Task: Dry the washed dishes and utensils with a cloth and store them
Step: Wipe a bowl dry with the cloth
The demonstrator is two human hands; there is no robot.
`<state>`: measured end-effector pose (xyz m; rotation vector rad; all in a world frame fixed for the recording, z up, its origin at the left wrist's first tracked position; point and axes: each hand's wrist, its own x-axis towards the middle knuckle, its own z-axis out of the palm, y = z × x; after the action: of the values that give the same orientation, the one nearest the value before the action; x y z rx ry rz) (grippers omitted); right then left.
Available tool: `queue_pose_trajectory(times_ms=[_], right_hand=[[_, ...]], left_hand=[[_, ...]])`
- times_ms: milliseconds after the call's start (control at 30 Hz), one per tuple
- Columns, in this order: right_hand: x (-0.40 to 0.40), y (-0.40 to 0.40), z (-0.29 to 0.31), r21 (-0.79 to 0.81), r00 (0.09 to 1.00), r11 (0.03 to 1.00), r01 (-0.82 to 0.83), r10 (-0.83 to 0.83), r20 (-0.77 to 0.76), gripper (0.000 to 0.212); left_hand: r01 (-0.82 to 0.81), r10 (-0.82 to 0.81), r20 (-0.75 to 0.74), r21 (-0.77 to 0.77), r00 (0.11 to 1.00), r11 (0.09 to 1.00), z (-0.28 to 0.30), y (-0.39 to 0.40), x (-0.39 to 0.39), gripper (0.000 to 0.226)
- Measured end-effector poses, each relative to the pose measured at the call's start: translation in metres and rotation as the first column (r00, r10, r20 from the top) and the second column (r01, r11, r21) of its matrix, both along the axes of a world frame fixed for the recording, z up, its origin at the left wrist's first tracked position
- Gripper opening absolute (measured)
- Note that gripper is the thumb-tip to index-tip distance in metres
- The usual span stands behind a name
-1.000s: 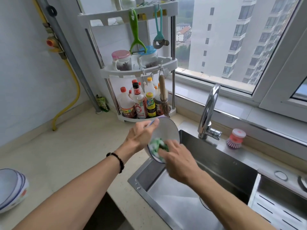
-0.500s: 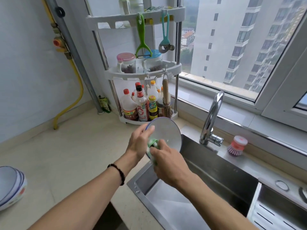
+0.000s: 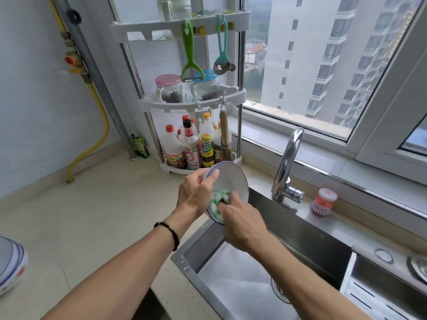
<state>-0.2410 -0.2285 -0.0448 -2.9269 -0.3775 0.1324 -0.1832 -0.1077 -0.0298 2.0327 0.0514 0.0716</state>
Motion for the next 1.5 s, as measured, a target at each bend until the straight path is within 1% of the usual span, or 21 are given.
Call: queue_pose_trajectory(times_ms=[33, 100, 133, 200, 267, 367, 433, 567, 600, 733, 800, 867, 933, 1000, 1067, 1133, 1200, 1300, 1367, 1433, 1500], right_hand=[[-0.001, 0.005, 0.003, 0.094, 0.999, 0.995, -0.018, 0.020, -0.025, 0.025], [-0.003, 0.004, 0.003, 0.206, 0.996, 0.978, -0.043, 0.057, -0.064, 0.051], [-0.003, -0.001, 0.003, 0.164, 0.996, 0.985, -0.055, 0.066, -0.063, 0.062], [-0.003, -0.017, 0.004, -0.041, 0.997, 0.996, -0.079, 0.078, -0.024, 0.081], [-0.003, -0.026, 0.001, -0.102, 0.996, 0.991, -0.084, 0.087, 0.025, 0.095], [-0.009, -0.012, 0.000, 0.034, 0.993, 0.994, -0.105, 0.102, 0.065, 0.081], [-0.015, -0.004, -0.005, 0.125, 0.995, 0.987, -0.096, 0.091, 0.047, 0.071], [-0.008, -0.011, -0.011, -0.103, 0.999, 0.995, 0.019, -0.016, 0.029, 0.062], [-0.007, -0.008, -0.009, -0.116, 0.998, 0.992, 0.053, -0.049, 0.036, 0.061], [-0.008, 0.017, -0.002, 0.156, 0.999, 0.986, 0.053, -0.054, 0.002, 0.059], [-0.008, 0.014, -0.008, 0.060, 0.998, 0.998, -0.006, 0.003, 0.065, 0.053], [-0.006, -0.001, -0.018, -0.086, 0.988, 0.996, -0.009, 0.022, 0.150, 0.042], [-0.008, -0.009, -0.024, -0.142, 0.970, 0.990, 0.003, 0.032, 0.242, 0.045], [-0.010, -0.008, -0.031, -0.061, 0.947, 0.992, -0.111, 0.124, 0.295, 0.045], [-0.012, -0.002, -0.029, 0.089, 0.948, 0.971, -0.220, 0.191, 0.253, 0.043], [-0.011, 0.006, -0.024, 0.275, 0.972, 0.938, -0.213, 0.173, 0.161, 0.042], [-0.012, 0.016, -0.018, 0.381, 0.988, 0.912, -0.151, 0.124, 0.094, 0.035], [-0.018, 0.015, -0.022, 0.331, 0.973, 0.915, -0.230, 0.206, 0.107, 0.046], [-0.013, -0.001, -0.029, 0.150, 0.936, 0.932, -0.330, 0.303, 0.177, 0.062], [-0.005, -0.012, -0.028, -0.004, 0.924, 0.947, -0.320, 0.313, 0.220, 0.066], [-0.004, 0.001, -0.019, 0.090, 0.970, 0.972, -0.218, 0.206, 0.126, 0.071]], left_hand=[[-0.035, 0.035, 0.002, 0.003, 0.999, 0.999, 0.000, -0.002, 0.000, 0.028], [-0.036, 0.035, -0.023, -0.023, 0.999, 0.999, -0.002, 0.001, 0.000, 0.036], [0.001, -0.003, -0.045, -0.039, 0.999, 0.999, -0.002, 0.004, 0.000, 0.042], [0.092, -0.095, -0.077, -0.045, 0.992, 0.995, 0.000, 0.007, 0.001, 0.048], [0.122, -0.125, -0.072, -0.039, 0.990, 0.992, 0.001, 0.004, 0.002, 0.049], [0.057, -0.058, -0.030, -0.035, 0.998, 0.998, 0.002, -0.001, 0.002, 0.049], [0.052, -0.053, -0.012, -0.012, 0.999, 0.999, 0.000, -0.001, 0.000, 0.039], [0.121, -0.121, -0.002, 0.059, 0.993, 0.991, -0.002, 0.006, 0.001, 0.030], [0.123, -0.124, 0.001, 0.049, 0.992, 0.991, -0.002, 0.005, 0.003, 0.030], [0.027, -0.026, 0.037, -0.037, 0.999, 0.999, 0.000, 0.004, 0.003, 0.044], [0.070, -0.071, -0.023, -0.038, 0.997, 0.997, -0.002, 0.012, 0.005, 0.051], [0.194, -0.193, -0.127, -0.007, 0.973, 0.981, -0.002, 0.024, 0.011, 0.062], [0.251, -0.246, -0.209, -0.006, 0.946, 0.968, 0.001, 0.029, 0.018, 0.071], [0.251, -0.251, -0.257, -0.030, 0.933, 0.967, 0.005, 0.030, 0.025, 0.071], [0.254, -0.256, -0.276, -0.044, 0.926, 0.966, 0.007, 0.030, 0.028, 0.070], [0.205, -0.219, -0.274, -0.077, 0.937, 0.976, 0.007, 0.029, 0.028, 0.074], [0.154, -0.176, -0.248, -0.107, 0.953, 0.982, 0.006, 0.029, 0.028, 0.076], [0.199, -0.206, -0.259, -0.052, 0.944, 0.979, 0.008, 0.032, 0.027, 0.077], [0.264, -0.251, -0.287, 0.008, 0.925, 0.964, 0.011, 0.036, 0.026, 0.070], [0.252, -0.241, -0.274, 0.008, 0.931, 0.968, 0.013, 0.035, 0.025, 0.062], [0.197, -0.202, -0.224, -0.043, 0.953, 0.979, 0.010, 0.027, 0.023, 0.060]])
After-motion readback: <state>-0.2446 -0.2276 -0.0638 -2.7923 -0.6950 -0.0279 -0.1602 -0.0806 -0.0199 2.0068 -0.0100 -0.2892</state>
